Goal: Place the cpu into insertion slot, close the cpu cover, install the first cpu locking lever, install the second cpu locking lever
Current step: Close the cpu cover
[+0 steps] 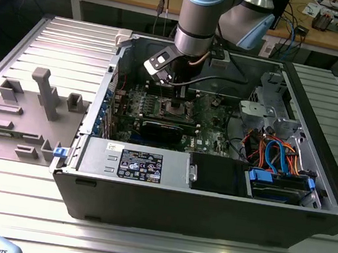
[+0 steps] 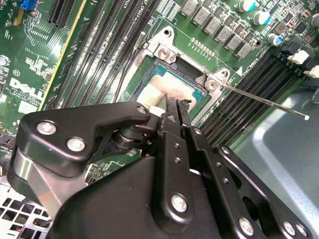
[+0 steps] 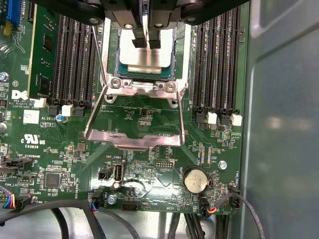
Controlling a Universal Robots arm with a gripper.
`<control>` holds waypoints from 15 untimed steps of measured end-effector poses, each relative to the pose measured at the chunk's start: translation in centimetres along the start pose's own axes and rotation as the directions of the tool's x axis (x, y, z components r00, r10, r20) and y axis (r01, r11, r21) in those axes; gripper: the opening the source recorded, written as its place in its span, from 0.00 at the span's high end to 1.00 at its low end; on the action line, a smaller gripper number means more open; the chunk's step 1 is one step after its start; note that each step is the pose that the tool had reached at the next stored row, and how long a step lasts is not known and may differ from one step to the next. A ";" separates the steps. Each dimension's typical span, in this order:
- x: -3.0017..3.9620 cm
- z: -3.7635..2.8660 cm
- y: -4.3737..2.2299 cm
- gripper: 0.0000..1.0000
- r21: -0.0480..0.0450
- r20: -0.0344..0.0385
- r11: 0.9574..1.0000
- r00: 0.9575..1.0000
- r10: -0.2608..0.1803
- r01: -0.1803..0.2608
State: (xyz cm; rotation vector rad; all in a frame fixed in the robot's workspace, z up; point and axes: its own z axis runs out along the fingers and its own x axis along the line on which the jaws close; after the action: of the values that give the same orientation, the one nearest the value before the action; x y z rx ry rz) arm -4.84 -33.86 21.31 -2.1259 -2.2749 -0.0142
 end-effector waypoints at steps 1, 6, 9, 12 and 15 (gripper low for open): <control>0.00 0.00 0.00 0.84 0.000 0.000 1.000 1.000 0.000 0.000; 0.00 -0.09 0.00 0.84 0.000 0.000 1.000 1.000 0.000 0.000; 0.01 -0.32 0.00 0.84 0.000 0.000 1.000 1.000 0.000 0.000; 0.02 -0.66 -0.01 0.84 0.000 0.000 1.000 1.000 0.000 0.000; 0.03 -1.04 -0.01 0.84 0.000 0.000 1.000 1.000 0.000 0.000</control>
State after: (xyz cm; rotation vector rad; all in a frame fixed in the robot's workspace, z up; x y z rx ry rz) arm -4.84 -33.86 22.35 -2.1260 -2.2749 -0.0142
